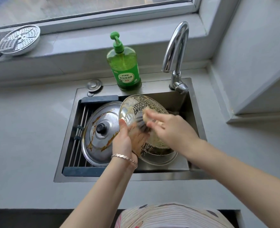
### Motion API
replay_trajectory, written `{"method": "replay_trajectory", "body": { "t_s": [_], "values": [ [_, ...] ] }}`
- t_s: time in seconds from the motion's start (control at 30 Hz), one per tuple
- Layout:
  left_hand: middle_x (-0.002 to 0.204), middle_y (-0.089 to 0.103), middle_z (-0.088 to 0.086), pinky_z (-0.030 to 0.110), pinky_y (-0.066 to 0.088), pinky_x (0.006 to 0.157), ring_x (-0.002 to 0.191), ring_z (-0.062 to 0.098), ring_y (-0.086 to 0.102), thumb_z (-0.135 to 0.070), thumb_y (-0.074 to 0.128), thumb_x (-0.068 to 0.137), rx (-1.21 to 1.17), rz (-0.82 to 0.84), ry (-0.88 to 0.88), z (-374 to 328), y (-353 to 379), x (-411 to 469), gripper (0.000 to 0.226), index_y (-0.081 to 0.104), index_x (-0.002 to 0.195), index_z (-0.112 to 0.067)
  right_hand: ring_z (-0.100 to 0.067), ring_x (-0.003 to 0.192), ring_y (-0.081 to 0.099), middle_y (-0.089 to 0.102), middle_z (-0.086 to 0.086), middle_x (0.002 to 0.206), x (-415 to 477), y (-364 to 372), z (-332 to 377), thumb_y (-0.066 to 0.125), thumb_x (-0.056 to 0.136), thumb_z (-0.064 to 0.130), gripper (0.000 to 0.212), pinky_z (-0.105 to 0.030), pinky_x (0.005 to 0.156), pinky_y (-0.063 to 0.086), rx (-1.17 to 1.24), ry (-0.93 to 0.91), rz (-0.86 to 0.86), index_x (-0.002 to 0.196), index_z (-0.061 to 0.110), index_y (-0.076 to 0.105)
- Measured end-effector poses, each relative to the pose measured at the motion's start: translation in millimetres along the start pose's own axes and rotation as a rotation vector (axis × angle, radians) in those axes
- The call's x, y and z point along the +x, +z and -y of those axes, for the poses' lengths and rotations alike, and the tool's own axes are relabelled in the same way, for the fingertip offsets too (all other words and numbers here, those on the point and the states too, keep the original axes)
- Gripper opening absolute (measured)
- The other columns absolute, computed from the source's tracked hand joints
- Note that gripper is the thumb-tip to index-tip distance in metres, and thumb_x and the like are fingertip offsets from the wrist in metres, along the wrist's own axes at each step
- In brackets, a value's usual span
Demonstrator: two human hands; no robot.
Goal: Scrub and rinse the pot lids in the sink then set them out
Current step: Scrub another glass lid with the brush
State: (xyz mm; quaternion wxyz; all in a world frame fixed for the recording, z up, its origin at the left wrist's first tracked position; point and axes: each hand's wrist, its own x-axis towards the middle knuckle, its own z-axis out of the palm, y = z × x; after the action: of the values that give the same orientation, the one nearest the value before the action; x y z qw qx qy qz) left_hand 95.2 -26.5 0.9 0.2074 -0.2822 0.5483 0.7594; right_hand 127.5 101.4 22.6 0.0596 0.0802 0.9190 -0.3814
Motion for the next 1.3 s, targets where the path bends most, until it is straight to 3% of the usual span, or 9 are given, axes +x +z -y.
{"method": "replay_trajectory", "body": {
  "t_s": [0.17,0.3,0.47,0.63,0.77,0.9,1.0,1.1,1.3],
  "values": [
    [0.096,0.068,0.014,0.04,0.054,0.077,0.084,0.026,0.065,-0.064,0.038,0.085,-0.092,-0.039,-0.104,-10.9,-0.9,1.1,0.07,0.06,0.112,-0.004,-0.024,0.09,0.062,0.069,-0.005,0.099,-33.7,20.6,13.0,0.047,0.092,0.048,0.042,-0.03,0.071,0.043,-0.064,-0.231,0.115,0.132,0.052,0.038],
    [0.105,0.065,0.016,0.05,0.048,0.092,0.096,0.031,0.063,-0.059,0.039,0.087,-0.114,-0.056,-0.052,-14.4,1.0,-1.8,0.058,0.058,0.102,-0.006,-0.017,0.071,0.061,0.072,-0.001,0.097,-9.0,0.1,-8.4,0.051,0.089,0.049,0.039,-0.028,0.064,0.049,0.042,-0.039,0.004,0.128,0.051,0.044],
    [0.104,0.067,0.018,0.054,0.049,0.089,0.094,0.035,0.066,-0.069,0.044,0.079,-0.122,-0.097,-0.091,-16.0,-7.2,5.8,0.072,0.054,0.119,-0.01,-0.022,0.078,0.063,0.071,-0.003,0.093,-39.2,17.1,-1.7,0.051,0.091,0.045,0.042,-0.034,0.069,0.049,-0.069,-0.224,0.177,0.128,0.055,0.034],
    [0.102,0.065,0.018,0.055,0.042,0.099,0.106,0.036,0.06,-0.062,0.037,0.087,-0.167,-0.056,-0.033,-20.3,-9.8,5.4,0.054,0.056,0.096,-0.012,-0.015,0.079,0.067,0.071,0.002,0.105,-9.0,2.7,-36.7,0.052,0.09,0.047,0.038,-0.031,0.074,0.053,0.04,0.014,0.007,0.126,0.052,0.046],
    [0.091,0.064,0.011,0.052,0.046,0.093,0.091,0.031,0.063,-0.065,0.035,0.086,-0.131,-0.077,-0.019,-25.3,-11.7,9.1,0.05,0.055,0.09,-0.019,-0.014,0.072,0.062,0.072,0.002,0.097,-37.0,18.9,-19.9,0.05,0.09,0.047,0.04,-0.032,0.07,0.052,-0.033,-0.16,0.198,0.126,0.056,0.034],
    [0.073,0.07,0.007,0.052,0.045,0.096,0.08,0.025,0.063,-0.059,0.036,0.09,-0.209,-0.076,0.021,-28.1,-10.9,8.1,0.045,0.056,0.085,-0.018,-0.008,0.089,0.065,0.068,0.013,0.112,-6.6,-0.7,-49.9,0.048,0.088,0.055,0.037,-0.03,0.081,0.051,0.106,0.099,0.024,0.126,0.052,0.048],
    [0.06,0.07,0.0,0.049,0.048,0.092,0.065,0.018,0.068,-0.06,0.037,0.089,-0.179,-0.099,0.067,-31.7,-8.8,7.6,0.045,0.056,0.084,-0.019,-0.018,0.101,0.066,0.061,0.017,0.122,-18.4,12.9,-47.2,0.05,0.087,0.056,0.034,-0.037,0.089,0.052,0.155,0.052,0.071,0.12,0.059,0.047],
    [0.071,0.069,0.004,0.049,0.05,0.083,0.072,0.018,0.066,-0.063,0.034,0.088,-0.181,-0.115,0.054,-35.7,-8.3,5.9,0.049,0.056,0.083,-0.02,-0.013,0.092,0.068,0.068,0.011,0.113,-43.5,25.1,-29.7,0.045,0.08,0.065,0.028,-0.036,0.083,0.054,0.166,-0.066,0.201,0.105,0.074,0.039],
    [0.086,0.063,0.005,0.054,0.047,0.088,0.089,0.028,0.061,-0.065,0.036,0.086,-0.238,-0.171,0.046,-39.8,-2.6,-2.3,0.049,0.053,0.09,-0.019,-0.01,0.106,0.063,0.062,0.015,0.121,-20.9,15.4,-43.8,0.049,0.088,0.056,0.033,-0.036,0.094,0.049,0.236,0.114,0.002,0.12,0.058,0.048]
  ]
}}
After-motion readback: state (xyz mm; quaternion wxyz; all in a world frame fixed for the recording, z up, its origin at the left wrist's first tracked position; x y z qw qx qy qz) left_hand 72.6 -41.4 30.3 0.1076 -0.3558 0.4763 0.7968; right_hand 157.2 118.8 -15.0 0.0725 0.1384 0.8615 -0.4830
